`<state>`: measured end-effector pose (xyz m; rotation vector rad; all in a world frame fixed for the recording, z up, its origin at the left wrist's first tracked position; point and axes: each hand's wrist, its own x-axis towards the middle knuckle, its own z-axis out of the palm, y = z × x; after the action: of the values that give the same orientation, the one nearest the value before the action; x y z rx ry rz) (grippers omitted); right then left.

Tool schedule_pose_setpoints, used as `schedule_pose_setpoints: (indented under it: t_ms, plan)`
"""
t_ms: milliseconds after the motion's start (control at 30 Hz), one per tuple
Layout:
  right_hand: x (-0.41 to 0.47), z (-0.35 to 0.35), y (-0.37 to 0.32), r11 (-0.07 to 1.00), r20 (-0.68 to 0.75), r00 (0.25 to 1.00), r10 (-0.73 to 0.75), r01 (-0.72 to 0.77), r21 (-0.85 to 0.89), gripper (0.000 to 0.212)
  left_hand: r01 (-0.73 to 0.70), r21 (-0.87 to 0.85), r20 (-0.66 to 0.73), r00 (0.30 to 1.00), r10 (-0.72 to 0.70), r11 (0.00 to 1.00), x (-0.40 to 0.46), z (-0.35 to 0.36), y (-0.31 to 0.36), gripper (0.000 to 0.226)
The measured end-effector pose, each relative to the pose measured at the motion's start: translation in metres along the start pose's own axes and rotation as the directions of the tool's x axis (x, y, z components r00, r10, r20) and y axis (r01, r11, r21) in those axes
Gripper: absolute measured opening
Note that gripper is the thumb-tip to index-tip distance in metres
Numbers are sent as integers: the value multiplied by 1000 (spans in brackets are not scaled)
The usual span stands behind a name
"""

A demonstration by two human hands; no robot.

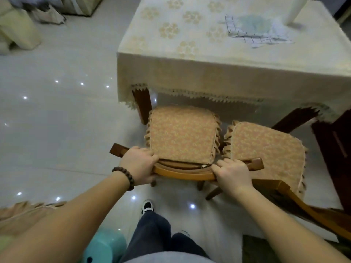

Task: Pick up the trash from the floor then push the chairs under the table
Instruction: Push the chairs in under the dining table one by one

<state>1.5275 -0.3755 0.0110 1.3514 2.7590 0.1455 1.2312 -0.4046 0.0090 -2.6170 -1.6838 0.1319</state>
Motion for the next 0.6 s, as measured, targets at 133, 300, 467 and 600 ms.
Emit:
schedule_pose_setpoints:
  t_ms: [133,300,467,600]
  plan:
    - [27,1,2,1000,-32,999,-5,6,12,14,37,24,72,997,-38,999,16,-3,-19,44]
    - [70,5,9,1000,-71,997,-1,1,-3,21,68,53,113,991,-74,996,45,-8,-52,49]
    - [123,2,26,999,-15,999,37,-37,-15,16,66,93,128,989,-77,994,87,-11,-90,53]
    - [174,0,37,998,-11,998,59,-59,-28,23,71,101,151,985,-86,992,126,-12,-128,51]
